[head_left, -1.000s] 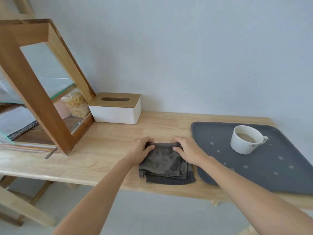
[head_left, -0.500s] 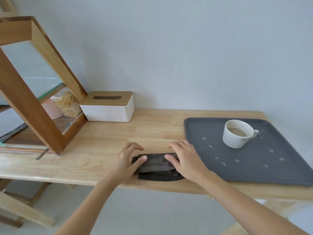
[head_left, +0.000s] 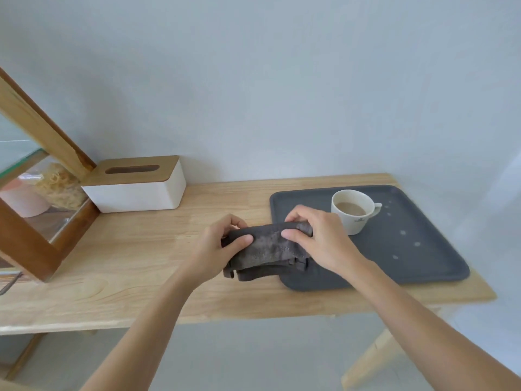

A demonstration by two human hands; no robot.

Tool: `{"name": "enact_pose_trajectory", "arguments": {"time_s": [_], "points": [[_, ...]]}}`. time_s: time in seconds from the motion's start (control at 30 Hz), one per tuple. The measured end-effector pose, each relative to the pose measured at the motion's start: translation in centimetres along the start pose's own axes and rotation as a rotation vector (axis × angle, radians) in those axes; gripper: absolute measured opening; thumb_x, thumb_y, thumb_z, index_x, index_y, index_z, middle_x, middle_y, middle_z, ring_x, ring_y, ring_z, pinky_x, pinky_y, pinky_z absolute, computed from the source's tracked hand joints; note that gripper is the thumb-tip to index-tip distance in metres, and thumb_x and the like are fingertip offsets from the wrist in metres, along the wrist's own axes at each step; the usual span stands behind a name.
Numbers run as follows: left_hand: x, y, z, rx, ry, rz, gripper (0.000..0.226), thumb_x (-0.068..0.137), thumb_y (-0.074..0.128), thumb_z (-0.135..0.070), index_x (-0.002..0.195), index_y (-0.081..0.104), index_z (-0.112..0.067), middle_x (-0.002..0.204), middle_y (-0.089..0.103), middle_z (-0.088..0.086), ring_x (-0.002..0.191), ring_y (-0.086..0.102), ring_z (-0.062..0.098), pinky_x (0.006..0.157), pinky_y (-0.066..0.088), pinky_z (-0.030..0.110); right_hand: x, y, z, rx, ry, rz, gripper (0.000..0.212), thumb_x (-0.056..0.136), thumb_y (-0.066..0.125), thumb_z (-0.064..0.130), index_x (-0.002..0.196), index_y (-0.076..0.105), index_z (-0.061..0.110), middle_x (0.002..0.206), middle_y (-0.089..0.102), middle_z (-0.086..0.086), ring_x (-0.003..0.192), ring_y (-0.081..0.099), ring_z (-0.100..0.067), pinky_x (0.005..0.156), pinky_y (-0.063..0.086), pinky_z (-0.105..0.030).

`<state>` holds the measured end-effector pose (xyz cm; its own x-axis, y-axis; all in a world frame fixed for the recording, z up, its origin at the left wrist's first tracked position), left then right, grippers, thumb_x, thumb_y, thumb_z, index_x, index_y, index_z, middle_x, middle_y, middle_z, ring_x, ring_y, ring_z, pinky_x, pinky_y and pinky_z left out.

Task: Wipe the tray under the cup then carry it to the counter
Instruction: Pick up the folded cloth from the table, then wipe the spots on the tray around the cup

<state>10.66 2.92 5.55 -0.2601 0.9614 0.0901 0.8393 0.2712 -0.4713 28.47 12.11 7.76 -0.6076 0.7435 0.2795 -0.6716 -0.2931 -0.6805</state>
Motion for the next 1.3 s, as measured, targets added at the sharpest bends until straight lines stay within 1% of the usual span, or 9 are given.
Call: {"name": "enact_pose_trajectory", "arguments": {"time_s": [0.1, 0.2, 0.33, 0.47, 0.57, 0.73, 0.9, 1.07, 1.3], "points": [[2.3, 4.3, 0.2, 0.055, -0.027, 0.048, 0.009, 0.09, 0.063, -0.023, 0.097, 0.059, -0.019, 0.086, 0.069, 0.008, 0.053, 0.062, 0.015, 0.043, 0.048, 0.028, -0.2, -1.4, -3.8, -0.061, 0.075, 0.007, 0.016, 0.082, 0.07, 0.029, 0.093, 0.063, 0.02, 0.089, 0.07, -0.001, 0.087, 0.064, -0.021, 0.081, 0.05, -0.039], [3.6, 7.6, 1.5, 0.302, -0.029, 0.043, 0.022, 0.089, 0.062, -0.026, 0.11, 0.058, -0.021, 0.105, 0.065, 0.003, 0.09, 0.062, 0.022, 0.07, 0.048, 0.02, -1.8, -1.3, -7.4, -0.131, 0.121, 0.019, 0.024, 0.085, 0.068, 0.03, 0.105, 0.062, 0.018, 0.1, 0.064, -0.002, 0.093, 0.057, -0.019, 0.083, 0.046, -0.032], [3.2, 10.3, 0.8, 0.714, 0.113, -0.073, 0.049, 0.097, 0.047, -0.029, 0.144, 0.036, -0.025, 0.156, 0.023, 0.005, 0.143, 0.023, 0.026, 0.117, 0.016, 0.05, -5.5, -4.8, -9.9, -0.199, 0.035, -0.239, 0.021, 0.092, 0.058, 0.025, 0.108, 0.063, 0.014, 0.102, 0.063, -0.001, 0.096, 0.056, -0.02, 0.083, 0.042, -0.025], [2.7, 14.4, -0.9, 0.883, 0.253, 0.124, 0.055, 0.097, 0.014, -0.053, 0.15, 0.012, -0.041, 0.162, -0.008, -0.008, 0.15, -0.01, 0.02, 0.116, -0.002, 0.054, -9.1, -10.3, -17.0, -0.382, 0.229, -0.464, 0.036, 0.096, 0.041, 0.025, 0.119, 0.059, 0.005, 0.125, 0.061, -0.014, 0.127, 0.047, -0.033, 0.106, 0.033, -0.039], [2.6, 16.6, 0.4, 0.948, 0.211, 0.236, 0.063, 0.089, -0.003, -0.059, 0.149, 0.007, -0.045, 0.162, -0.007, -0.012, 0.15, -0.007, 0.021, 0.114, 0.002, 0.06, -10.7, -12.6, -23.2, -0.462, 0.565, -0.32, 0.044, 0.099, 0.035, 0.024, 0.138, 0.041, 0.003, 0.148, 0.04, -0.017, 0.142, 0.025, -0.036, 0.113, 0.023, -0.052], [2.9, 17.5, 1.1, 1.044, 0.199, 0.252, 0.076, 0.078, -0.024, -0.06, 0.149, 0.0, -0.044, 0.162, 0.001, -0.014, 0.15, 0.002, 0.02, 0.114, 0.005, 0.06, -10.7, -12.9, -25.6, -0.343, 0.612, -0.17, 0.052, 0.095, 0.032, 0.005, 0.146, 0.025, 0.005, 0.148, 0.036, -0.016, 0.13, 0.038, -0.039, 0.108, 0.034, -0.049], [4.8, 17.3, 1.0, 1.057, 0.097, 0.256, 0.074, 0.079, -0.019, -0.06, 0.149, -0.002, -0.044, 0.162, -0.002, -0.015, 0.15, -0.001, 0.018, 0.116, 0.006, 0.059, -10.9, -13.0, -26.3, -0.338, 0.58, -0.126, 0.06, 0.09, 0.031, -0.003, 0.148, 0.022, 0.011, 0.146, 0.038, -0.013, 0.125, 0.04, -0.042, 0.099, 0.041, -0.053], [9.6, 16.7, 2.0, 1.039, -0.02, 0.254, 0.052, 0.1, 0.013, -0.047, 0.15, 0.0, -0.042, 0.162, -0.004, -0.012, 0.15, -0.003, 0.021, 0.115, 0.003, 0.062, -10.9, -13.2, -26.1, -0.339, 0.576, -0.114, 0.06, 0.092, 0.031, -0.003, 0.149, 0.02, 0.011, 0.154, 0.03, -0.012, 0.135, 0.033, -0.039, 0.107, 0.034, -0.052], [16.4, 15.7, 2.7, 1.024, -0.114, 0.285, 0.052, 0.101, 0.013, -0.046, 0.151, -0.001, -0.039, 0.163, -0.006, -0.009, 0.15, -0.005, 0.024, 0.114, 0.0, 0.064, -11.1, -13.3, -25.9, -0.309, 0.634, -0.137, 0.06, 0.094, 0.03, -0.002, 0.15, 0.02, 0.018, 0.156, 0.028, -0.009, 0.14, 0.026, -0.038, 0.108, 0.033, -0.053]]}}
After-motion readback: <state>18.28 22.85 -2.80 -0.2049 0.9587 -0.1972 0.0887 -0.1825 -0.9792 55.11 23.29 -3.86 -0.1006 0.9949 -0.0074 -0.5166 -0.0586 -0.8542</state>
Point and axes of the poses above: each hand's wrist, its own x-axis towards the middle knuckle, its own y-axis out of the palm, z = x × y, the point moved 7 cm from there along x, towards the middle knuckle
